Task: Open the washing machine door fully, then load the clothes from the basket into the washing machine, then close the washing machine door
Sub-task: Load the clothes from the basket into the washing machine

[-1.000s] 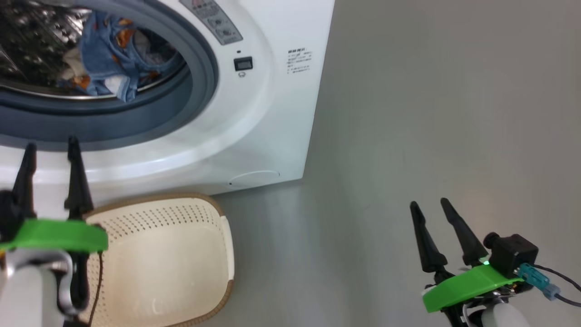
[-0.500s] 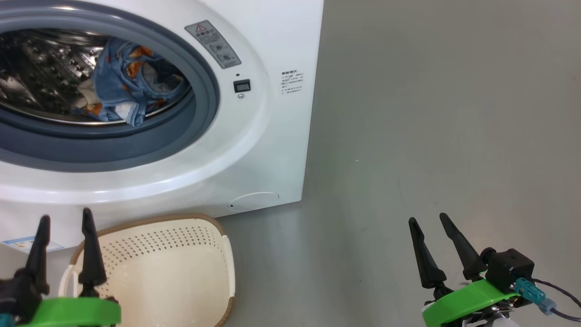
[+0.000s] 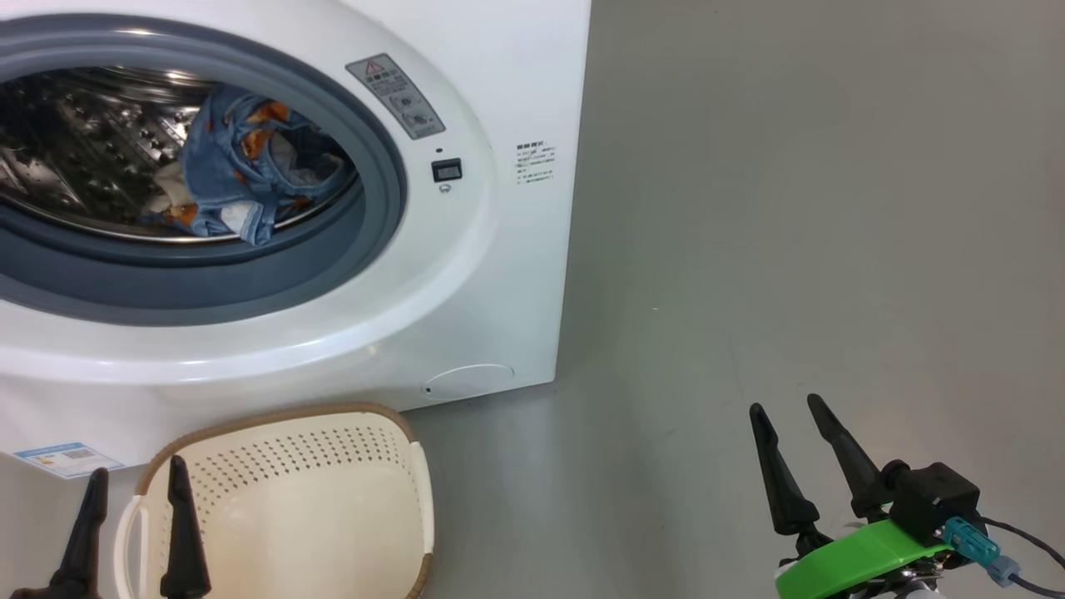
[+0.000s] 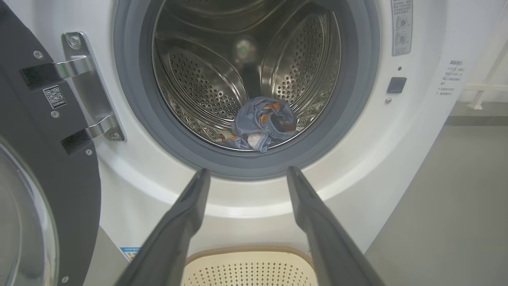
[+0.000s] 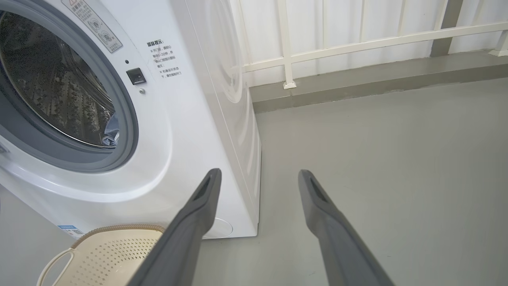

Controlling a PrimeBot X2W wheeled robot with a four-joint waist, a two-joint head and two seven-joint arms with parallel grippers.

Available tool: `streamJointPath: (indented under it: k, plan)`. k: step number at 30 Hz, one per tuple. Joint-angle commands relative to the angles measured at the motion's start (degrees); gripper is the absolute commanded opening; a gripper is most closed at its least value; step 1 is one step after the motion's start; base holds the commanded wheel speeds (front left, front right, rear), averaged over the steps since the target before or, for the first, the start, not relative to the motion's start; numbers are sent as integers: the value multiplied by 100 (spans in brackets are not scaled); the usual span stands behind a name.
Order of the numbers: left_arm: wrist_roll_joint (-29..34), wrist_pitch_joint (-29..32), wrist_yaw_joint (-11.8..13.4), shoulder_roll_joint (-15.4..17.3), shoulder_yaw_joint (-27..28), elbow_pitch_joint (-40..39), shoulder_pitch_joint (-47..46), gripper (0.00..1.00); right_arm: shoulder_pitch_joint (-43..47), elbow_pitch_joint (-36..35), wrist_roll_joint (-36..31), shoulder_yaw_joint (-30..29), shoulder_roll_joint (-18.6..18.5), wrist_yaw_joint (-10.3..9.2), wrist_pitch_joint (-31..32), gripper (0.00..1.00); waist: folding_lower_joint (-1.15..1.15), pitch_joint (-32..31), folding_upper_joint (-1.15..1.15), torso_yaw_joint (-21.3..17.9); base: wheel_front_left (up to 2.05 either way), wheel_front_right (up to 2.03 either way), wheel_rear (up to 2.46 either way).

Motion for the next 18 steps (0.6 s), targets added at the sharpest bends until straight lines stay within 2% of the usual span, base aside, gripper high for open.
streamJointPath:
  k: [1, 18]
  plan:
    - [92, -36, 7, 37, 219, -203, -21, 100, -5, -169, -77, 130, -6, 9, -68, 100, 0, -10, 0, 10, 0, 0, 0]
    - [60, -36, 60, -5, 213, -62, 91, 100, -43, -259, -141, 70, -6, 9, -68, 100, 0, 36, 0, 25, 0, 0, 0]
